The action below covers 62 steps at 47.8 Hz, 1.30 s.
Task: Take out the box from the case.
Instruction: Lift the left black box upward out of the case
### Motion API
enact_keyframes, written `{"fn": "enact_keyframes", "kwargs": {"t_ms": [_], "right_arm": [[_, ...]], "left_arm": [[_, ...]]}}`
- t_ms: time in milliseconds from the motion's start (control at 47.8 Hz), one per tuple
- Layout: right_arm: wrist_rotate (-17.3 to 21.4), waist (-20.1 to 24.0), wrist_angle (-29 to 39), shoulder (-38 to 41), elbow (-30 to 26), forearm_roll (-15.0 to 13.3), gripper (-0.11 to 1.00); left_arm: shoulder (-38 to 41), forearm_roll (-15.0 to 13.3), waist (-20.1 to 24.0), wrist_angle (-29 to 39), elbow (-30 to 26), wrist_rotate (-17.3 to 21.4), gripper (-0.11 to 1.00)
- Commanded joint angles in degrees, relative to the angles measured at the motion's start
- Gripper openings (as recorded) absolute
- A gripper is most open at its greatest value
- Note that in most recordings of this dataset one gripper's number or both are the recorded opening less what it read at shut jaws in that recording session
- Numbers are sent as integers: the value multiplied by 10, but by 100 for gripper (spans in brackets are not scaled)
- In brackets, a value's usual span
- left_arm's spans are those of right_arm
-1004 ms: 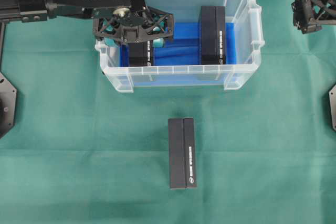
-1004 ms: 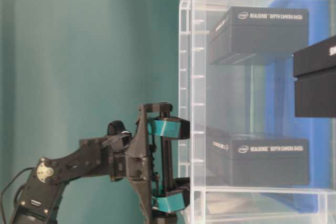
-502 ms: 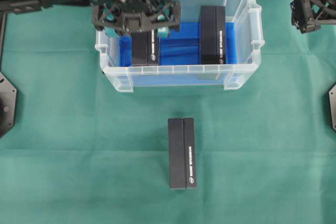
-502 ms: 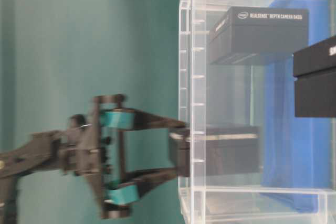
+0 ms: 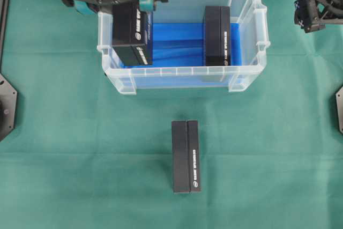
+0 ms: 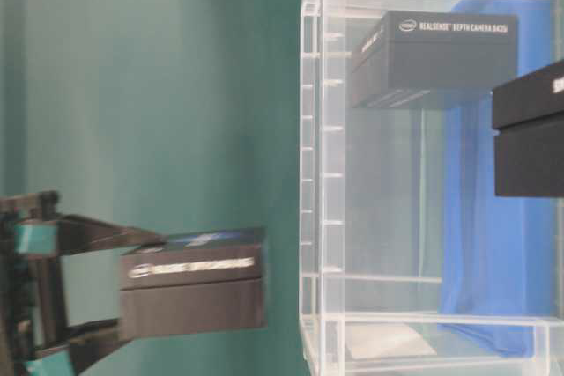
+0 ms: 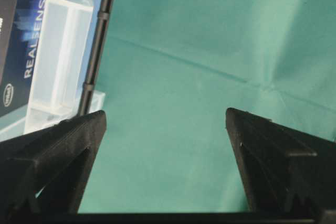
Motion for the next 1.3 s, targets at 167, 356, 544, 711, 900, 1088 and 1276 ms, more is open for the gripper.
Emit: {"fn": "enact_keyframes", "kwargs": {"t_ms": [167, 356, 544, 711, 900, 1088, 1276], "right_arm": [[-2, 2, -4, -4, -5, 0, 93], [-2, 4, -4, -4, -5, 0, 93], [-1, 5, -5, -4, -5, 0, 93], [-1, 5, -4, -4, -5, 0, 93], [-1, 6, -4, -4, -5, 0, 93], [-1, 6, -4, -4, -5, 0, 93], [-1, 6, -4, -4, -5, 0, 93]], "left_arm": [[-14, 9, -6, 25, -45, 0, 64], [-15, 16, -6, 26, -43, 0, 64], [-15, 17, -6, 26, -43, -1, 64], [-15, 18, -7, 26, -42, -1, 64], [-15, 22, -6, 26, -42, -1, 64], [-15, 23, -6, 26, -42, -1, 64], [-15, 24, -6, 26, -42, 0, 64]]}}
